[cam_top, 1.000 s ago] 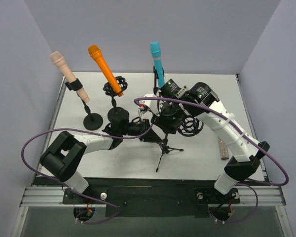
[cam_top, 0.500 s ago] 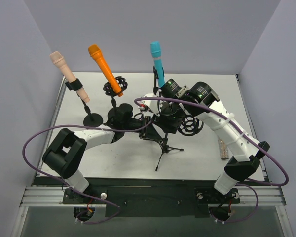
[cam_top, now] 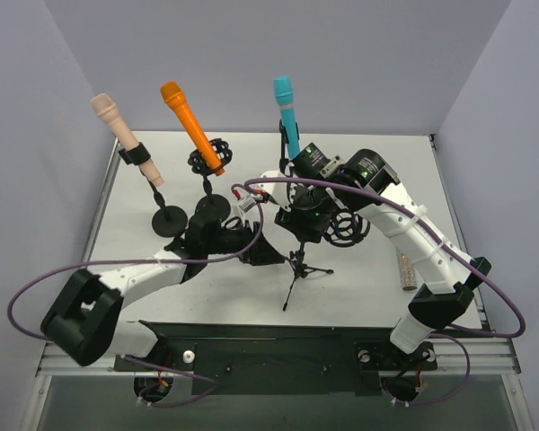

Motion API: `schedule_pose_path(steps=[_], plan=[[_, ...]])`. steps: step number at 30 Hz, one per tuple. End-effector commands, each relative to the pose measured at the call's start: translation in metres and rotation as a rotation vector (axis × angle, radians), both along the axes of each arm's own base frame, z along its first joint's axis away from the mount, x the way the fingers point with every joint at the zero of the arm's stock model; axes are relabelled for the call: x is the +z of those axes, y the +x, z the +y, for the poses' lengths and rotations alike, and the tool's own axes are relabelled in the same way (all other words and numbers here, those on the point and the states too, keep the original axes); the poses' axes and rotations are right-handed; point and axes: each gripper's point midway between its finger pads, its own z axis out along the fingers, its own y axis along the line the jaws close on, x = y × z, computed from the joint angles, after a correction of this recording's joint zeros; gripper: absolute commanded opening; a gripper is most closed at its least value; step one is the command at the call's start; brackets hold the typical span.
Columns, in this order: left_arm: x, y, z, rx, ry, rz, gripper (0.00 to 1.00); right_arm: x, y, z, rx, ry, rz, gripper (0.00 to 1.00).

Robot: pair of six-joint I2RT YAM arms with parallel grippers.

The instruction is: Remove the microphone from the stand

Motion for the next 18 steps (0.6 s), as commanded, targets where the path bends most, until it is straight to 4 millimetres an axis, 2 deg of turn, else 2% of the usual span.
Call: schedule_pose_path(steps=[1, 2, 5, 6, 7, 11, 13, 14, 18], plan=[[0.047, 0.005, 0.009, 0.027, 0.038, -0.64, 0.82, 0.012, -0.006, 0.006, 0.033, 0.041, -0.005, 0.0], [0.043, 0.001, 0.008, 0.019, 0.087, -0.708, 0.82, 0.012, -0.006, 0.007, 0.034, 0.041, -0.005, 0.0], [0.051, -0.002, 0.01, -0.039, 0.176, -1.061, 0.82, 0.014, -0.005, 0.01, 0.038, 0.038, -0.013, 0.0], [0.051, -0.003, 0.009, -0.046, 0.194, -1.118, 0.81, 0.012, -0.005, 0.011, 0.042, 0.033, -0.013, 0.0], [0.053, -0.001, 0.009, -0.068, 0.21, -1.238, 0.81, 0.013, -0.005, 0.01, 0.041, 0.032, -0.019, 0.0], [0.058, 0.013, 0.012, -0.048, 0.274, -1.534, 0.8, 0.013, -0.005, 0.011, 0.041, 0.025, -0.024, 0.0], [0.06, 0.019, 0.012, -0.04, 0.293, -1.624, 0.78, 0.012, -0.006, 0.01, 0.041, 0.022, -0.025, 0.0], [0.057, 0.02, 0.011, -0.057, 0.304, -1.647, 0.74, 0.013, -0.007, 0.01, 0.043, 0.023, -0.028, 0.0], [0.053, 0.018, 0.004, -0.093, 0.285, -1.636, 0.68, 0.011, -0.008, 0.008, 0.041, 0.013, -0.028, 0.0]])
